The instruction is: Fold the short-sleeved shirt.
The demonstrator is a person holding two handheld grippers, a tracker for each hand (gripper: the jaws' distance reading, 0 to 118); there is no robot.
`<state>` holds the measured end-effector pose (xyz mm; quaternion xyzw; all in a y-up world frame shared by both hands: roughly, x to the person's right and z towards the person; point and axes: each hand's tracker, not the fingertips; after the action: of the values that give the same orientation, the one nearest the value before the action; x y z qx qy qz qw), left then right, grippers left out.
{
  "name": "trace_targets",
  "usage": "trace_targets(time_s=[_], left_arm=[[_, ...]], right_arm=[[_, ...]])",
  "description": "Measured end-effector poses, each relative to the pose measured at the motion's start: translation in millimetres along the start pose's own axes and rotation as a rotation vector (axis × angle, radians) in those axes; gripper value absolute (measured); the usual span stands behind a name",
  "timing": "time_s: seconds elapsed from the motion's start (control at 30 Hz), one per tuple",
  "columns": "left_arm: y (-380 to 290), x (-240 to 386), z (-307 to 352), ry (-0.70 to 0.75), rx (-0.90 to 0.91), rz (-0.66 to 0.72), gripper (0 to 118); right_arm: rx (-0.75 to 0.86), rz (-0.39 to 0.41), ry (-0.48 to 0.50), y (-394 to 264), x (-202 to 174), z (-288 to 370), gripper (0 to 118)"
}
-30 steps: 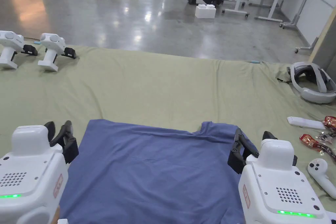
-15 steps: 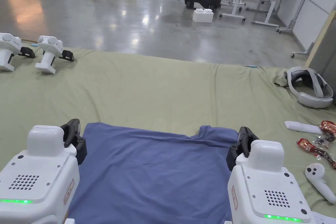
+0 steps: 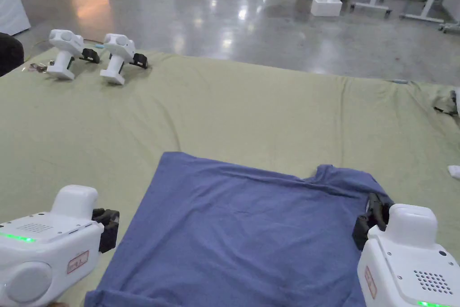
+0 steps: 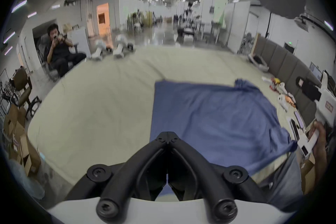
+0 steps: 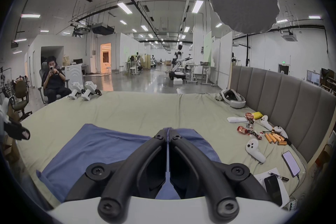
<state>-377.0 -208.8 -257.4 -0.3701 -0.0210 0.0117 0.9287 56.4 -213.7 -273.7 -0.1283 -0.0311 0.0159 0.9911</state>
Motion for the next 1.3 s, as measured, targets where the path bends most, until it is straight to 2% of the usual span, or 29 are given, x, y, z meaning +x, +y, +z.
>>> trace_targets(time_s=[0.07,0.1,0.13,0.17,0.23,0.27,0.57,0.67,0.7,0.77,0.87,0.93,1.07,1.2,1.3], left_arm=[[-14.4,-8.7,-3.8,0.007,-0.087,0.024,2],[-20.9,-12.8,-6.9,0.011,-0.128,0.040,6],[-27.1,-16.0,-10.4,0.018,-0.165,0.052,17],[-32.5,-19.0,-13.3,0.015,-0.192,0.066,41],[-42.1,-26.8,-20.0,-0.016,-0.249,0.113,71],[-45.9,-29.0,-23.3,-0.028,-0.269,0.136,72],[-76.5,-36.0,-75.4,0.065,-0.455,0.194,70],[-77.5,-21.7,-73.1,0.108,-0.428,0.141,66],[-74.9,-15.9,-72.2,0.109,-0.428,0.116,59],[-76.9,-12.1,-77.1,0.047,-0.421,0.068,19],[-78.3,-1.8,-78.9,0.097,-0.437,-0.023,11],[-77.5,2.6,-73.2,0.101,-0.430,-0.018,11],[-75.4,-1.3,-64.7,0.088,-0.418,0.002,10],[-73.5,-4.5,-63.7,0.074,-0.418,0.026,11],[-72.9,-3.6,-65.4,0.073,-0.421,0.028,11]], right_arm=[[-0.021,0.002,0.005,-6.4,1.1,-2.2,4],[-0.033,0.005,0.004,-9.3,0.6,-2.9,4],[-0.050,0.008,0.005,-12.3,0.8,-4.2,4],[-0.063,0.007,0.008,-15.0,1.6,-5.6,4],[-0.086,0.008,0.009,-20.7,2.5,-6.9,4],[-0.095,0.009,0.009,-22.8,3.2,-7.3,4],[-0.154,0.005,-0.011,-35.7,17.6,-5.0,4],[-0.180,0.011,-0.023,-38.1,25.5,-0.2,4],[-0.194,0.016,-0.028,-38.5,29.4,2.0,4],[-0.223,0.023,-0.039,-38.3,37.2,7.3,4],[-0.298,0.017,-0.012,-36.7,57.9,16.1,6],[-0.391,0.015,0.005,-35.3,75.9,22.3,18],[-0.546,0.047,-0.020,-39.6,110.0,38.5,58],[-0.665,0.137,-0.086,-57.7,129.1,53.9,61],[-0.747,0.074,-0.087,-73.8,139.7,60.2,61]])
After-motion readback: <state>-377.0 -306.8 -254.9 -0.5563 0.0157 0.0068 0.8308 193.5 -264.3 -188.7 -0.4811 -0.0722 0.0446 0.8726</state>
